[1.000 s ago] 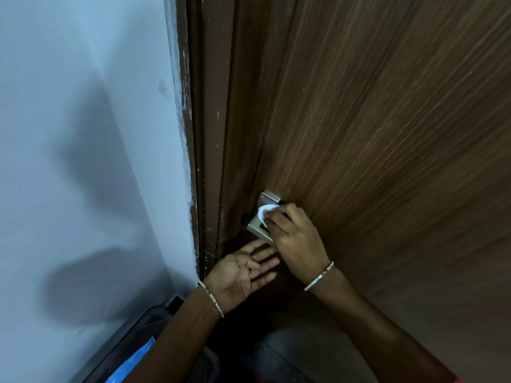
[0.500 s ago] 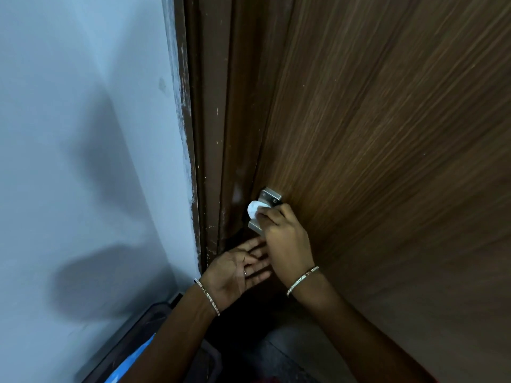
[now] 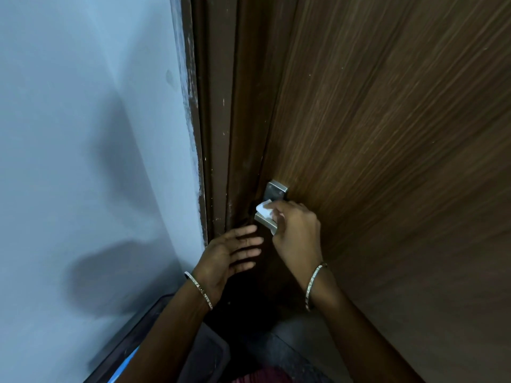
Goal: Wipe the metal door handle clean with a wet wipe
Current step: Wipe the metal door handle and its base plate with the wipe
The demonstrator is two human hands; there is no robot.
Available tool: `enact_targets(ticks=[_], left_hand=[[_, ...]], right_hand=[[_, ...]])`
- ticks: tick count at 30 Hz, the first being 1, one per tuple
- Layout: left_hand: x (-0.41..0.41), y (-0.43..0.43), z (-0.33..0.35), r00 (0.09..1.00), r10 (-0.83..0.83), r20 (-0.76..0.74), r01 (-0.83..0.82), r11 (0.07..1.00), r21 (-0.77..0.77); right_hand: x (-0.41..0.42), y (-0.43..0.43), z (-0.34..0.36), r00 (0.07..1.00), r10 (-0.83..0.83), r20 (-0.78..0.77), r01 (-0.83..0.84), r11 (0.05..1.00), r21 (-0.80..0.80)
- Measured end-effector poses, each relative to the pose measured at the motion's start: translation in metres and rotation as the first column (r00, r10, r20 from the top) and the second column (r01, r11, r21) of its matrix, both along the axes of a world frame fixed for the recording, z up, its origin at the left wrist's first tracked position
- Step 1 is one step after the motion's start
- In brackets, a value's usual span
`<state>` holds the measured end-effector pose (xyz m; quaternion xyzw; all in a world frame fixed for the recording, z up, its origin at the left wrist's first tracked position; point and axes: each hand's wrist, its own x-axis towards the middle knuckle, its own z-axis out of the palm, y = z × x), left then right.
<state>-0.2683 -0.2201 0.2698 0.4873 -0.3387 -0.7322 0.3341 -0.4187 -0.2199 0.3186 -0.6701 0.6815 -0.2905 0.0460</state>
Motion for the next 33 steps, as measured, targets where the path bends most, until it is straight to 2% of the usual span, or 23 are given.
enact_targets(ticks=[5, 8, 16, 24, 29, 33], left_hand=[[-0.007, 0.001, 0.004, 0.996, 0.087, -0.017, -0.087, 0.996, -0.006], [-0.006, 0.001, 0.006, 0.995, 0.095, 0.004, -0.095, 0.995, -0.012], [0.001, 0.004, 0.01, 0.997, 0.061, 0.036, -0.059, 0.997, -0.051], [0.009, 0.005, 0.01, 0.996, 0.043, 0.078, -0.037, 0.996, -0.076], [0.008, 0.004, 0.007, 0.996, -0.012, 0.089, 0.02, 0.996, -0.086], [0.006, 0.004, 0.006, 0.996, -0.033, 0.088, 0.043, 0.993, -0.111]], right_hand=[[0.028, 0.0, -0.007, 0.993, 0.083, -0.085, -0.085, 0.996, -0.016], [0.028, 0.004, -0.011, 0.988, 0.057, -0.144, -0.06, 0.998, -0.013], [0.006, 0.031, -0.022, 0.995, -0.015, 0.096, 0.023, 0.997, -0.073], [0.026, 0.009, -0.019, 0.993, -0.087, 0.076, 0.09, 0.995, -0.041], [-0.012, 0.033, -0.022, 0.992, -0.086, 0.097, 0.094, 0.992, -0.084], [-0.03, 0.045, -0.026, 0.983, -0.103, 0.149, 0.11, 0.993, -0.04]])
